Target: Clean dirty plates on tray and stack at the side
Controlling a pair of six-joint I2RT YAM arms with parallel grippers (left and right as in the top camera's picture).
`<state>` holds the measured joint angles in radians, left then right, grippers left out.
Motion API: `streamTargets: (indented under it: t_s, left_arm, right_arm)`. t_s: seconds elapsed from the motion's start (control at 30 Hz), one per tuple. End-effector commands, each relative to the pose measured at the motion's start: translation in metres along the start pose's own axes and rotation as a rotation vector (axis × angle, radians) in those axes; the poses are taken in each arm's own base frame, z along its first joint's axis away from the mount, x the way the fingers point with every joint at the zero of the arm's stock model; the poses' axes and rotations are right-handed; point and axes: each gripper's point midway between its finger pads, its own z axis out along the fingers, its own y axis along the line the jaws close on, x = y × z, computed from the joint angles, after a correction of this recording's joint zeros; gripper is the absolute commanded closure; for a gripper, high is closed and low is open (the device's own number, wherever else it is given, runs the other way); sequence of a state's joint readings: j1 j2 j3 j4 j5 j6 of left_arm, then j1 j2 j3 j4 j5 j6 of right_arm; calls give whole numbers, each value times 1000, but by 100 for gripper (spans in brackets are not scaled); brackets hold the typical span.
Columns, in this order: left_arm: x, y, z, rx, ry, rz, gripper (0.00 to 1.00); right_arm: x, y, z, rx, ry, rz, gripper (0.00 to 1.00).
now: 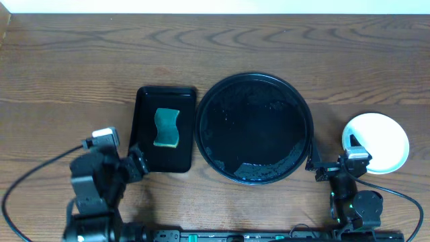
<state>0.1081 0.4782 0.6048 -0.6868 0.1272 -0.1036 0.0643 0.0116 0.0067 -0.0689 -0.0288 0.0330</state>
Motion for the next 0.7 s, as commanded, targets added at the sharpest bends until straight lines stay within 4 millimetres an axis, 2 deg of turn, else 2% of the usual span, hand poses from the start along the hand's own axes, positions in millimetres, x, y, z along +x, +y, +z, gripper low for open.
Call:
streamTargets:
  t_s: [0.0,0.1,0.2,0.37,0.53,0.67]
  left_arm:
    - [16,2,6,11,-58,19,21]
    - [23,-3,11,46,-120,39,21]
    - [21,-7,17,80,-210,53,21]
    - [3,-12,23,122,-417,63,21]
    - [-19,-15,18,146,-649,92,21]
    - [-23,-17,17,129,-690,167,21]
  right_arm:
    - [0,2,0,-7,0,-16,1]
    - [0,2,0,-7,0,-16,1]
    - [0,2,0,-7,0,-16,1]
    - [0,2,0,-6,0,-16,1]
    - [0,2,0,-7,0,-16,1]
    - [0,2,0,-7,0,-16,1]
